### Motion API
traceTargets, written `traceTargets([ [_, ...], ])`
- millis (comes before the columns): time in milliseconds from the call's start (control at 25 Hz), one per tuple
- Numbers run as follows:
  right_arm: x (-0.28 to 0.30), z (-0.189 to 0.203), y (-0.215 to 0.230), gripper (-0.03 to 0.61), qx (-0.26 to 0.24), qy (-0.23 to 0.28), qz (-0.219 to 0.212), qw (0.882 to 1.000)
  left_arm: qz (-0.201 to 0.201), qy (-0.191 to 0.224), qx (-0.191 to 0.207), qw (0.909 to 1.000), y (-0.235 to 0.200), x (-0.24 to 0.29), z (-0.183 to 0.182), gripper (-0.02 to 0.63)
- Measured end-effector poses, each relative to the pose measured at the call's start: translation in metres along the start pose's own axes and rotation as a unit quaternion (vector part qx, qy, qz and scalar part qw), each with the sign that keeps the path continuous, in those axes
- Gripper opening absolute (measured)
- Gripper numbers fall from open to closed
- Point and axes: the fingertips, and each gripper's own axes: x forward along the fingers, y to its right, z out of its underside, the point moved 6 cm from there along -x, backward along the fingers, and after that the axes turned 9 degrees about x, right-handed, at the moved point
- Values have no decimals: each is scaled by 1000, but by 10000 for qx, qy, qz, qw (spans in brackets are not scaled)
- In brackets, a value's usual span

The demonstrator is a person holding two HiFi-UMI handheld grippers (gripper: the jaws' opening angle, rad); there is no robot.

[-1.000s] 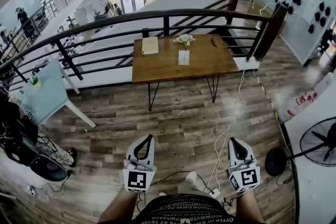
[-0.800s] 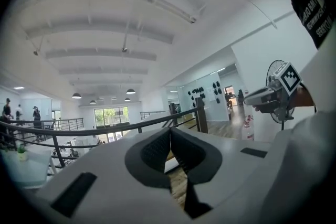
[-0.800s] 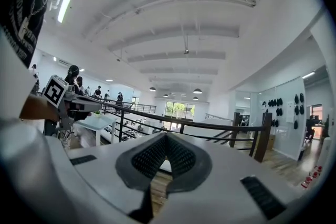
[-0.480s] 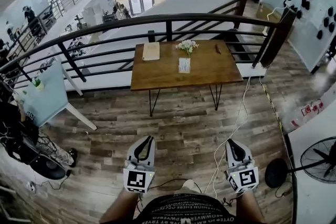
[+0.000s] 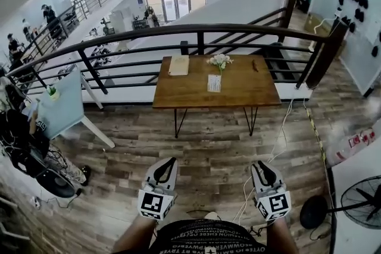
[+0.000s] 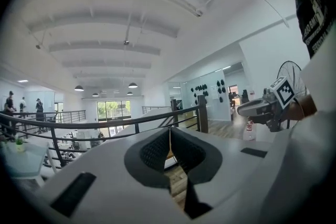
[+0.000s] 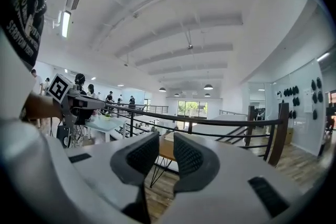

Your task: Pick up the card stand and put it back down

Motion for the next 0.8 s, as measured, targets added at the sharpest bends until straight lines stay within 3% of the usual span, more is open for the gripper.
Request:
traceTargets([
  [200, -5, 5, 15, 114, 266, -16, 50, 9996, 118, -151, 216, 9996, 7, 1, -7, 26],
  [440, -8, 4, 25, 123, 301, -34, 139, 9994, -57, -127, 36, 9999, 1, 15, -9, 26],
  [800, 16, 14, 28, 124, 261, -311, 194, 9990, 158, -156, -42, 9997, -7, 45, 6, 26],
])
